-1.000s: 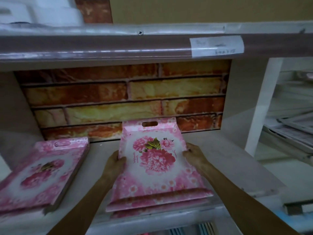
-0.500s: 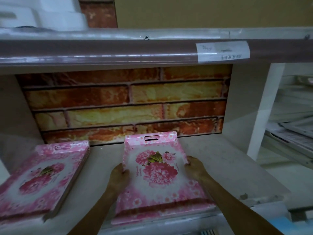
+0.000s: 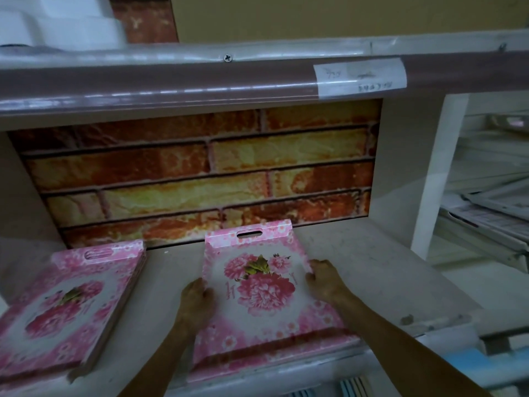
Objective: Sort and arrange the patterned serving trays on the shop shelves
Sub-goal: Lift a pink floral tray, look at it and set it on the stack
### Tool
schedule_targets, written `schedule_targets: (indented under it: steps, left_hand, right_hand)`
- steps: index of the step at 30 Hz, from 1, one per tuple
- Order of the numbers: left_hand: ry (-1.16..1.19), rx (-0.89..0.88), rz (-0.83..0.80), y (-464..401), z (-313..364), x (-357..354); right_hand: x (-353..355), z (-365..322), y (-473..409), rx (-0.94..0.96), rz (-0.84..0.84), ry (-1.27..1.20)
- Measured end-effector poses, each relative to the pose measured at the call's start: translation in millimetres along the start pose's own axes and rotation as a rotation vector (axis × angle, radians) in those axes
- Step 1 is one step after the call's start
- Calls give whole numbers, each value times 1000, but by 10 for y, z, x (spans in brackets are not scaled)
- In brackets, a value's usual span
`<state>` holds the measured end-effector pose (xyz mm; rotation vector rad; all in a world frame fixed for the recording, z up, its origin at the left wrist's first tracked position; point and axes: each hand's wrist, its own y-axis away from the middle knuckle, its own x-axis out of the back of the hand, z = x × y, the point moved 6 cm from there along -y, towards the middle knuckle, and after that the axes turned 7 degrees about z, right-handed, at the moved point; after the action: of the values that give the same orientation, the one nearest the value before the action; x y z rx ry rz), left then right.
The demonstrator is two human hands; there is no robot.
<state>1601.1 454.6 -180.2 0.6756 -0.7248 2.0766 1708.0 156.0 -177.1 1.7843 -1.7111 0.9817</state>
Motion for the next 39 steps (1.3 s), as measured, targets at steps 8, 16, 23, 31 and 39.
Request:
schedule_targets:
  steps: [8,16,23,31,39]
  left_hand:
    - [127,-181,154,34,630,258]
    - [616,-265,-116,589,1845,-29]
    - [754,-340,-197,1257,3046,-519]
    - [768,-458,-282,1887,4363,-1021]
    - [583,-806,-291,2181,5894,-1413]
  right_hand:
    - [786,45,73,45,159,-104]
    - [2175,277,384,138,368,-237]
    - [3470,752,914,221,477,-317]
    - [4490,1560,1563,223,594,-248]
    - [5105,2555,1853,103,662,-230]
